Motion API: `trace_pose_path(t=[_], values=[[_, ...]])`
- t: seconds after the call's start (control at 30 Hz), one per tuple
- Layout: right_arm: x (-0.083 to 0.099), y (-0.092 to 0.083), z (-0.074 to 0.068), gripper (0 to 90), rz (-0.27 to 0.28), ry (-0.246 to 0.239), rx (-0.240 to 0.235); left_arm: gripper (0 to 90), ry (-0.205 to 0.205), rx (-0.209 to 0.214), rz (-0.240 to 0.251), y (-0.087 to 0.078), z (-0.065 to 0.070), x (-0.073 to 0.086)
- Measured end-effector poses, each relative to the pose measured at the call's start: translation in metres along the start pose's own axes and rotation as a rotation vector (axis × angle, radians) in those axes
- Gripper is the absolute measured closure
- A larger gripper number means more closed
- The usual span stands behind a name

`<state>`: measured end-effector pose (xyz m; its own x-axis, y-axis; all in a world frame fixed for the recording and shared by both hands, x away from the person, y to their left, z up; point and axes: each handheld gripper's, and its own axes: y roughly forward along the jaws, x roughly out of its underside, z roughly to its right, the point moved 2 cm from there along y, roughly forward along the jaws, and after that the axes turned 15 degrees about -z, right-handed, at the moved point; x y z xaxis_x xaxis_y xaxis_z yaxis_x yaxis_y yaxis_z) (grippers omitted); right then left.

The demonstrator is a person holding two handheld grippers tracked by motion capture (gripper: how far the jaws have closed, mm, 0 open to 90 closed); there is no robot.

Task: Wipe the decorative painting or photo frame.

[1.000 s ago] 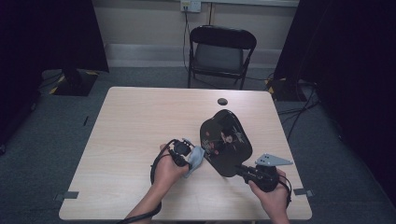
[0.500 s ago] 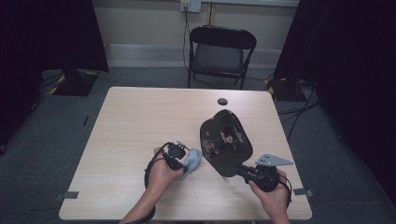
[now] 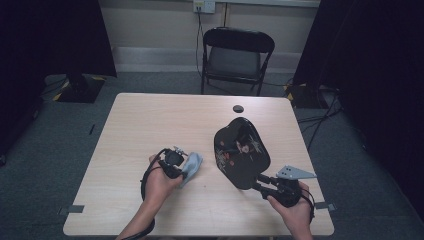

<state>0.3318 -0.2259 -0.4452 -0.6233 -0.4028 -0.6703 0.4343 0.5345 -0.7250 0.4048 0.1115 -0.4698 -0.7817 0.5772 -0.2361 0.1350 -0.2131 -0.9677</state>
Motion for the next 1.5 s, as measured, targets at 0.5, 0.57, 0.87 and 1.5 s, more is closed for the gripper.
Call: trace_pose_path(t=[0.5,0.57,0.87,1.5], values=[[0.004,-0.001,0.006,51.2,0.009,-0.011,0.001,76.3,-0.041,-0.004,0.006,-0.004,-0.02,0.014],[0.004,-0.001,0.007,50.8,0.01,-0.012,0.002,76.3,-0.045,-0.007,0.006,-0.004,-0.021,0.014],[0.005,-0.005,0.01,49.2,0.021,-0.017,0.019,46.6,-0.03,-0.045,0.072,-0.009,-0.024,0.014],[0.011,-0.002,0.014,44.5,-0.008,-0.034,-0.011,29.9,-0.053,0.008,0.115,-0.016,-0.036,0.032]])
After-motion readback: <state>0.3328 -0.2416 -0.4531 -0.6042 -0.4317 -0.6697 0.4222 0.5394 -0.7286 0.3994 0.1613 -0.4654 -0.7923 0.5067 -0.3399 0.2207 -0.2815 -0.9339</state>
